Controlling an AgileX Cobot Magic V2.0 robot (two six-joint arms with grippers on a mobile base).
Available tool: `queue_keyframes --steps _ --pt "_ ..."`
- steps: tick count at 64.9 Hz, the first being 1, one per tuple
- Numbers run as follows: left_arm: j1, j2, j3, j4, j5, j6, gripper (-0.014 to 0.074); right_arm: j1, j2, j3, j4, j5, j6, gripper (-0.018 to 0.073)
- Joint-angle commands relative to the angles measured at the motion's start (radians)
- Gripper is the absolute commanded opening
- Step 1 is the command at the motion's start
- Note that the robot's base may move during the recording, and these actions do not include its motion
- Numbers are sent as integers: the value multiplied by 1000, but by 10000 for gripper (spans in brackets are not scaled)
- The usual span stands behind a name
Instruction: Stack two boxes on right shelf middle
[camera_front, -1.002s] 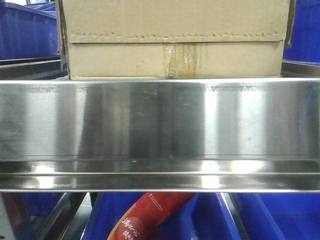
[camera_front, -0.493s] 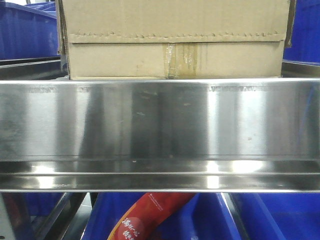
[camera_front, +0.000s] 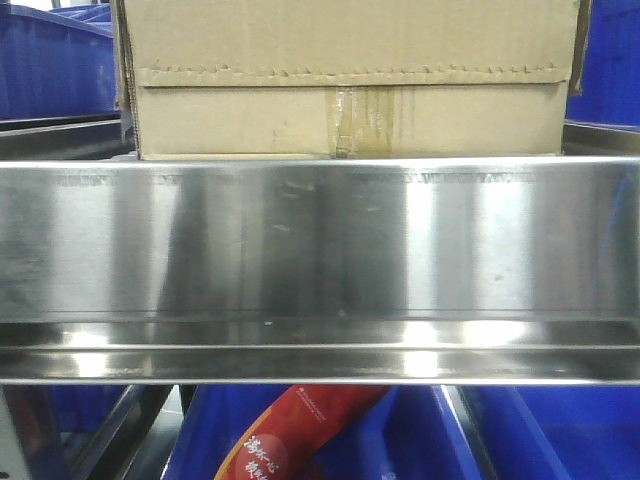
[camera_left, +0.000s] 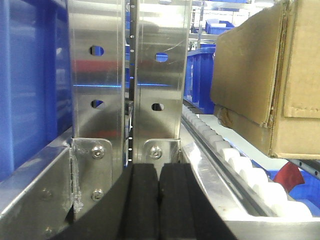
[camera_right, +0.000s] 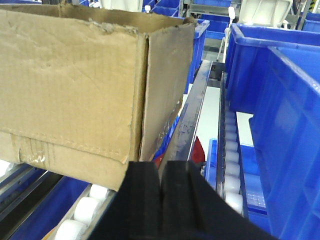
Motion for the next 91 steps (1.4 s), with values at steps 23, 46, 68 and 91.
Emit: queue_keyframes --steps 23,46,68,91 --pt "3 -5 -1 0 -25 5 -111 -196 -301 272 -10 -139 40 -162" --pt "3 -5 -1 0 -25 5 -111 -213 -510 557 -10 -301 79 -162" --pt "3 -5 -1 0 -27 5 -111 -213 -510 557 -41 -282 79 -162" --pt "3 -5 -1 0 -27 5 -111 -213 -510 557 -41 -282 79 -162"
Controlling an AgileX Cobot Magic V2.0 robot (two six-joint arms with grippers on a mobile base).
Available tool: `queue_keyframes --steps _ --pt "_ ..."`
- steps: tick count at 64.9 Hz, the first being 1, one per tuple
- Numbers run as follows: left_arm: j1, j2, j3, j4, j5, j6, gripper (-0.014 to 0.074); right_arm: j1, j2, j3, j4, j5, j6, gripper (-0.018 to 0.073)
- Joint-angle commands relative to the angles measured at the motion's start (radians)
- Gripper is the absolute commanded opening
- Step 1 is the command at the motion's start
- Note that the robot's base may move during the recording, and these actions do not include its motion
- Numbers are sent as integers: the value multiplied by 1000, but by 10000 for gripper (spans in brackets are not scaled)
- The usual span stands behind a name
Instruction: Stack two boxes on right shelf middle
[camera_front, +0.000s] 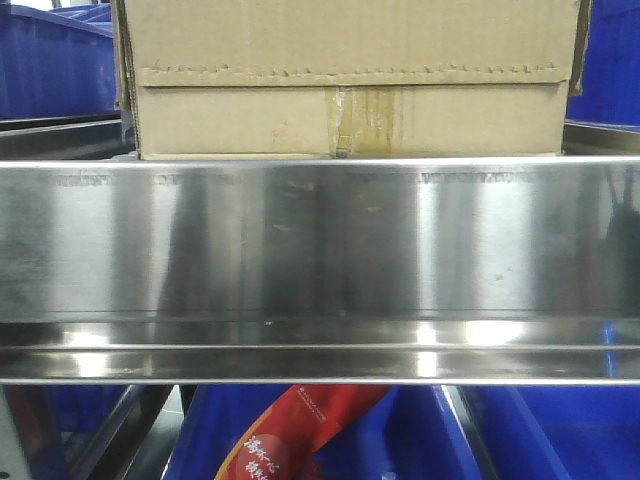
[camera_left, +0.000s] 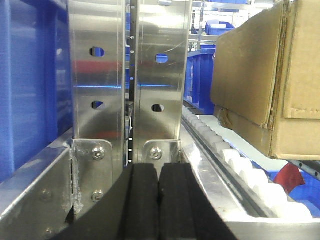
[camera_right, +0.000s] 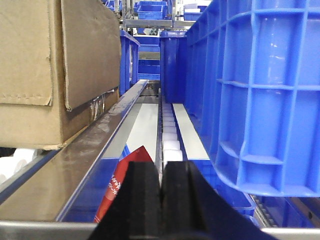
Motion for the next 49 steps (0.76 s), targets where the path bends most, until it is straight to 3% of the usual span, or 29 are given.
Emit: queue_keyframes --steps 1,49 --pt "3 -5 -3 0 -22 5 -111 -4 -4 2 -4 -22 1 -162" --pt "3 -5 -3 0 -22 5 -111 -4 -4 2 -4 -22 1 -162"
